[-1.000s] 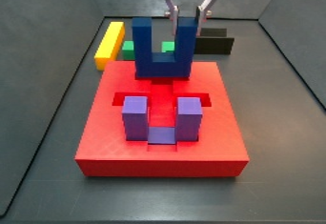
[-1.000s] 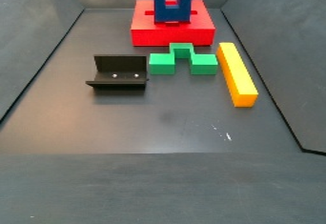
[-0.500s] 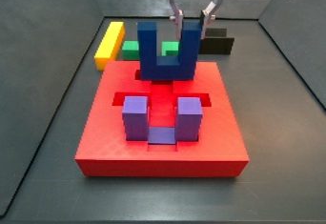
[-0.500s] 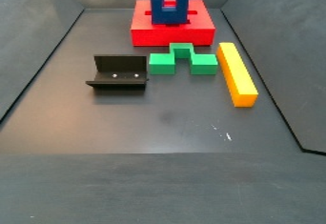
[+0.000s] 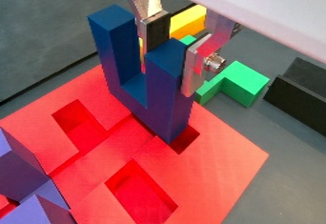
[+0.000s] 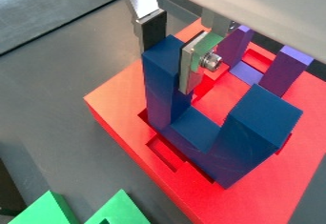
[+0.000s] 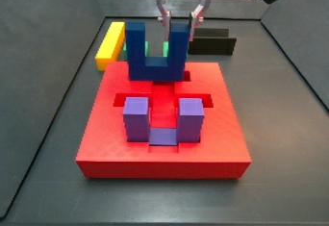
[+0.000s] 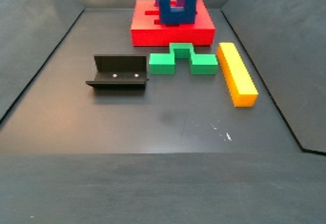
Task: Pick up the blue object. Move up. Move to above the board. Insert the blue object.
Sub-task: Insert the blue object.
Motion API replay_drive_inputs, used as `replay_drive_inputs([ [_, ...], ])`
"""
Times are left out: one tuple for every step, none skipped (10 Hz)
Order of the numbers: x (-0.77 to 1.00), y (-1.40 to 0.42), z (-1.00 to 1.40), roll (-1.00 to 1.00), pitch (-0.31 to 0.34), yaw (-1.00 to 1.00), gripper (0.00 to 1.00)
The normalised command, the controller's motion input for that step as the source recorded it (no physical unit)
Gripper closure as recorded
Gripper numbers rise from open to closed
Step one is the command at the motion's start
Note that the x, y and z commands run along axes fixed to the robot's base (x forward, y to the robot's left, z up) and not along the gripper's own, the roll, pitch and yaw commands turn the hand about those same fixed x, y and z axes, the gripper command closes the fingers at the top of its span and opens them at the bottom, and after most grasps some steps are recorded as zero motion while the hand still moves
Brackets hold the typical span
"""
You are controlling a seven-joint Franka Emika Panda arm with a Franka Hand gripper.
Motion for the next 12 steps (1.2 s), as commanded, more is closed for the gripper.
replay_drive_inputs([
  [0.33, 0.00, -0.23, 0.00, -0.053, 0.00, 1.00],
  [0.40, 0.00, -0.22, 0.00, -0.017, 0.00, 1.00],
  [0.40, 0.00, -0.18, 0.01, 0.000, 0.00, 1.00],
  [0.41, 0.00, -0.13, 0.02, 0.000, 0.00, 1.00],
  [0.34, 0.00, -0.16, 0.04, 0.000, 0.00, 1.00],
  [0.27, -0.01, -0.22, 0.05, 0.000, 0.00, 1.00],
  [0.19, 0.00, -0.38, 0.06, 0.000, 0.00, 1.00],
  [0.10, 0.00, -0.55, 0.03, -0.100, 0.00, 1.00],
  [0.13, 0.02, -0.67, 0.03, -0.116, 0.00, 1.00],
  [0.21, 0.00, -0.77, 0.07, -0.064, 0.00, 1.00],
  [0.30, 0.00, -0.87, 0.10, -0.036, 0.00, 1.00],
  [0.39, 0.00, -0.91, 0.09, 0.000, -0.05, 1.00],
])
